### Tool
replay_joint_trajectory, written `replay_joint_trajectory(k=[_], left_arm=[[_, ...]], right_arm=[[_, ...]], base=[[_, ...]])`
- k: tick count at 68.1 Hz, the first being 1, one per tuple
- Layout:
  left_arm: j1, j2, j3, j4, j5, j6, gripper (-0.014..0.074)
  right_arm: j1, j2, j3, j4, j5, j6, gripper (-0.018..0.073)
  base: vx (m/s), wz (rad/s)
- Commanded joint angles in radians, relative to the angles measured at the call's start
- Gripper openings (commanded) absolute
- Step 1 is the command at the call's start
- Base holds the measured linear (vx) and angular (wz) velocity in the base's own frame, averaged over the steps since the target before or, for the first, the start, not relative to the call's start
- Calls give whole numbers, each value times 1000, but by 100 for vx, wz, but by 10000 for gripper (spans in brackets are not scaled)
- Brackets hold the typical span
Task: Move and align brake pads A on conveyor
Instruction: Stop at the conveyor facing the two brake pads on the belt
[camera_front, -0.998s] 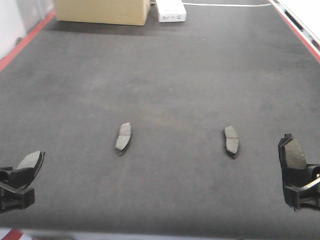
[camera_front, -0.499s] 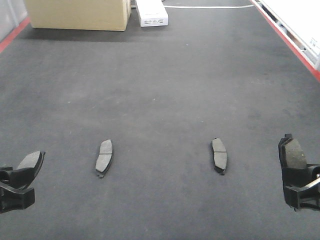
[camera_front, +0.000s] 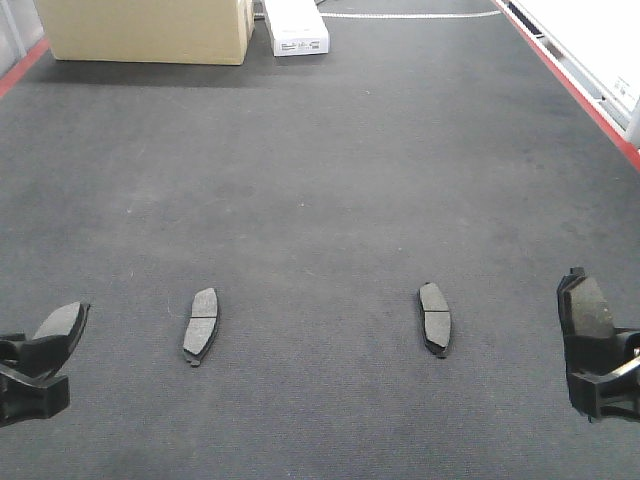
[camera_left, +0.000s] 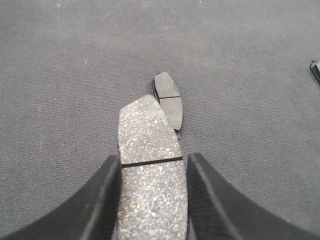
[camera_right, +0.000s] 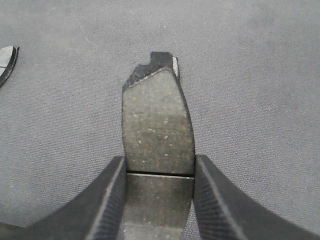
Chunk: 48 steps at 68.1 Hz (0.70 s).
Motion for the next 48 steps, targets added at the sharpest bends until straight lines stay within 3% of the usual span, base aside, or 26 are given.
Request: replay_joint_trajectory(k=[1,48], left_arm=[[-6,-4,-26,11,-71,-5,114],[-6,-4,-26,11,-98,-5,114]], right_arm=[[0,-6,-31,-7,-79,-5,25],[0,-6,-31,-7,-79,-5,25]], base=[[0,0],[0,0]])
